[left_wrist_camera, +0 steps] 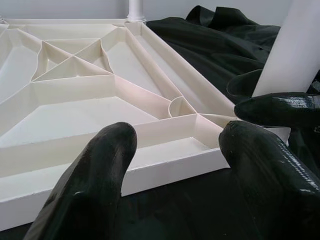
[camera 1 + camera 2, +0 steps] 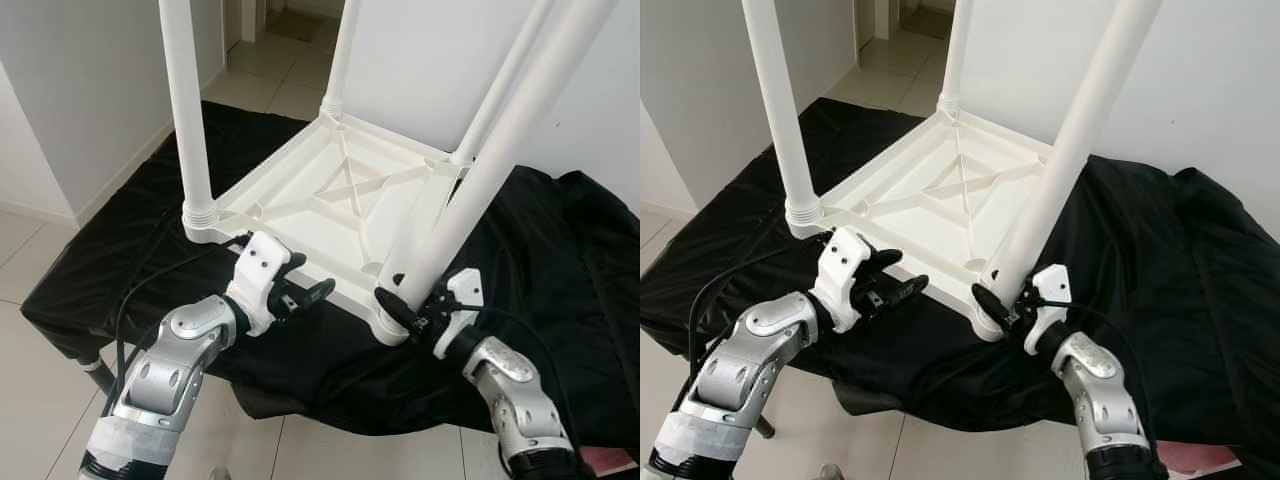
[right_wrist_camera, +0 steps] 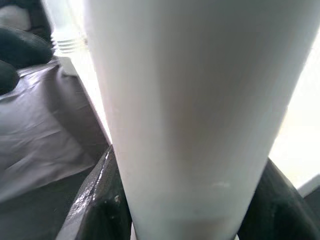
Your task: Building children table
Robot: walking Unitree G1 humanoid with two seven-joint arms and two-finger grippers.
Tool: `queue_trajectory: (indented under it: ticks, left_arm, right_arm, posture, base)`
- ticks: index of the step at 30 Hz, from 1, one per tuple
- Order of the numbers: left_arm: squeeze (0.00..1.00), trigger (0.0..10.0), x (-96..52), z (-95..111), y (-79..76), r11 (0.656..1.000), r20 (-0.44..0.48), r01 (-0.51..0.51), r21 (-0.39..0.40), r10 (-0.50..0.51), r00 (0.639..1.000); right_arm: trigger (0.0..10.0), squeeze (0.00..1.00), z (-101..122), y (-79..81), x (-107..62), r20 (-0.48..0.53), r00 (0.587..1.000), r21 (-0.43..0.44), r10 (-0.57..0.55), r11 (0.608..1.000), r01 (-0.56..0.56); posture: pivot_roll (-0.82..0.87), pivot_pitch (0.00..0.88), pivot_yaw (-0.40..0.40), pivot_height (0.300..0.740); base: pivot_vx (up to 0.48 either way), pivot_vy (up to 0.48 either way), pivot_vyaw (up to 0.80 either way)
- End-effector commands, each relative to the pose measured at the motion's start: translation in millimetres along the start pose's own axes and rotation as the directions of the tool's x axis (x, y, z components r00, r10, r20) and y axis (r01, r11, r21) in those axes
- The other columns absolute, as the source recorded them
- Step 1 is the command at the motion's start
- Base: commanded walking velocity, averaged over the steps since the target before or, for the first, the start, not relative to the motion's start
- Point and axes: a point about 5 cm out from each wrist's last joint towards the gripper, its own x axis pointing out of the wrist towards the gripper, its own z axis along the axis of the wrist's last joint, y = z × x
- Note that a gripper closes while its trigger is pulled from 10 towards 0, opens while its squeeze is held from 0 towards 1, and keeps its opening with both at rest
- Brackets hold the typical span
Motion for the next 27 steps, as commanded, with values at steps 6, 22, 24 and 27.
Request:
queue_trajectory:
  ticks: [6,22,24,27]
  left_arm:
    - [0.00,10.0,2.9,0.2,4.2,0.999,-0.007,-0.044,0.015,0.044,0.999]
    - [0.00,10.0,8.3,1.9,4.0,0.999,-0.001,-0.044,0.017,0.044,0.999]
    - [0.00,10.0,8.9,2.3,4.2,0.999,0.000,-0.042,0.018,0.042,0.999]
    - [0.00,10.0,9.9,2.8,5.3,0.999,0.001,-0.043,0.020,0.043,0.999]
  right_arm:
    - [10.0,0.00,6.2,3.4,5.3,0.038,0.975,0.015,-0.218,0.976,0.218]
    - [10.0,0.00,7.2,31.8,19.4,0.049,0.862,0.094,-0.505,0.861,0.499]
    - [10.0,0.00,8.9,39.8,23.3,0.057,0.887,0.075,-0.459,0.888,0.454]
    - [10.0,0.00,10.8,33.5,21.8,0.056,0.869,0.077,-0.492,0.869,0.488]
  posture:
    - [0.01,0.034,-0.101,0.740]
    - [0.02,0.029,-0.096,0.740]
    - [0.02,0.029,-0.096,0.740]
    - [0.02,0.023,-0.099,0.740]
  base:
    - [0.000,0.000,0.00]
    - [0.000,0.000,0.00]
    - [0.000,0.000,0.00]
    - [0.000,0.000,0.00]
